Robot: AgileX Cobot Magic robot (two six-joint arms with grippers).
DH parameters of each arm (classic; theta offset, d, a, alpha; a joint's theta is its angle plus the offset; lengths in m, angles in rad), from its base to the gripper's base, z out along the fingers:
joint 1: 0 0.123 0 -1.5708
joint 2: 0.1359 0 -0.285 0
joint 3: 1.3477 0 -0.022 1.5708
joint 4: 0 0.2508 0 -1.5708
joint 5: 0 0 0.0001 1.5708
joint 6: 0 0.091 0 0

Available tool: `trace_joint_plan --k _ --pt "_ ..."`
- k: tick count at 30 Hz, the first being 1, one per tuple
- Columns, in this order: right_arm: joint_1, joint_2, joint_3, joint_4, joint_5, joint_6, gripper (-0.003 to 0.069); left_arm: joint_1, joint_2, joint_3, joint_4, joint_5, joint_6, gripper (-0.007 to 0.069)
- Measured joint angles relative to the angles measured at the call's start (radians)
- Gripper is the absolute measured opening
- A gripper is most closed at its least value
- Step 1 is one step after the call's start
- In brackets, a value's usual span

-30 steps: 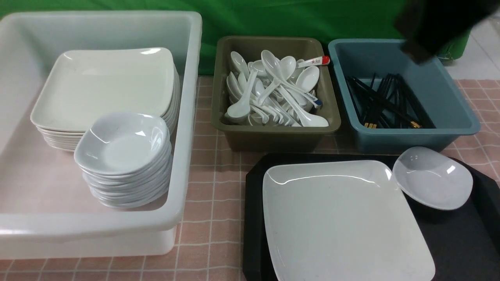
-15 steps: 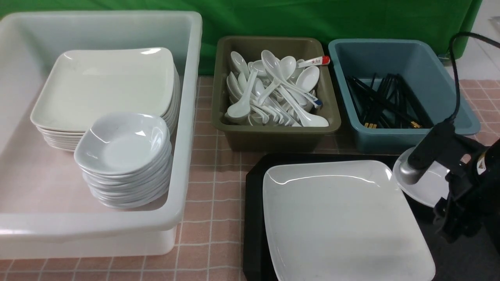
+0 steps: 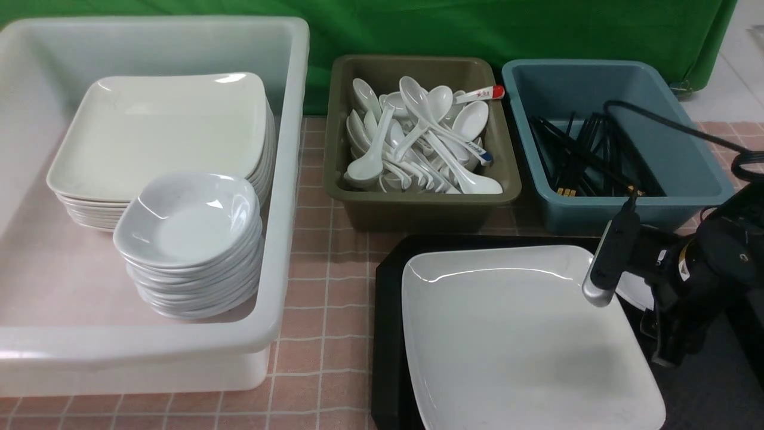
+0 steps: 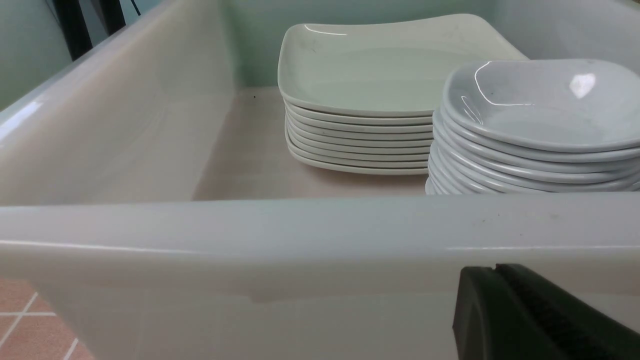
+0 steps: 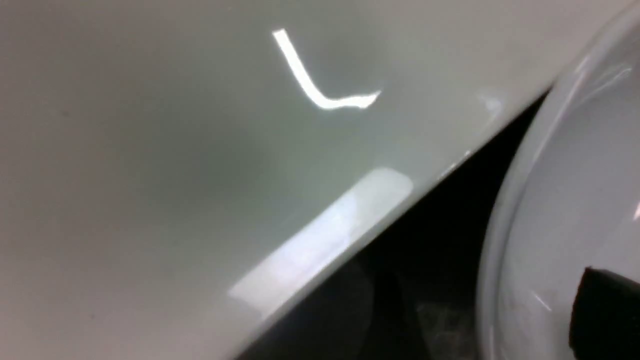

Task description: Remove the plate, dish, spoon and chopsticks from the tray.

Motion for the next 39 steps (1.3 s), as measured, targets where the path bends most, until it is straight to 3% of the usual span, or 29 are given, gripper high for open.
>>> trace_joint_plan --k 6,9,10,11,13,18,25,27,30,31,32,36,39 --pt "0.000 0.043 0.000 -0.047 -0.018 0.000 0.0467 0.000 0.000 0.000 0.000 0.000 -0.001 0.0022" --pt "0.000 0.048 0.000 -0.056 -0.019 0.000 0.0276 0.000 0.000 0.000 0.000 0.000 -0.001 0.0022" --pt "0.000 0.048 0.000 -0.056 -0.019 0.000 0.0276 0.000 0.000 0.000 0.000 0.000 -0.001 0.0022" --pt "0.005 0.038 0.000 -0.064 -0.010 0.000 0.0171 0.000 0.000 0.000 0.000 0.000 -0.001 0.0022" --pt "0.015 0.011 -0.005 -0.077 0.003 0.005 0.0124 0.000 0.000 0.000 0.000 0.000 -0.001 0.0024" --pt "0.049 -0.064 -0.003 -0.060 0.091 0.071 0.0084 0.000 0.000 0.000 0.000 0.000 -0.001 0.0024" --pt "0.186 -0.305 -0.009 0.052 0.275 0.127 0.0083 0.000 0.000 0.000 0.000 0.000 -0.001 0.0024" --pt "0.257 -0.423 -0.055 0.135 0.308 0.130 0.0083 0.000 0.000 0.000 0.000 0.000 -0.001 0.0024" --pt "0.334 -0.508 -0.156 0.325 0.227 0.090 0.0083 0.000 0.000 0.000 0.000 0.000 -0.001 0.0024" --pt "0.339 -0.508 -0.156 0.325 0.227 0.090 0.0083 0.000 0.000 0.000 0.000 0.000 -0.001 0.0024" --pt "0.380 -0.515 -0.211 0.479 0.149 -0.005 0.0083 0.000 0.000 0.000 0.000 0.000 -0.001 0.0024" --pt "0.513 -0.411 -0.347 0.849 0.050 -0.297 0.0083 0.000 0.000 0.000 0.000 0.000 -0.001 0.0024" --pt "0.566 -0.261 -0.465 0.922 0.033 -0.362 0.0083 0.000 0.000 0.000 0.000 0.000 -0.001 0.0024"
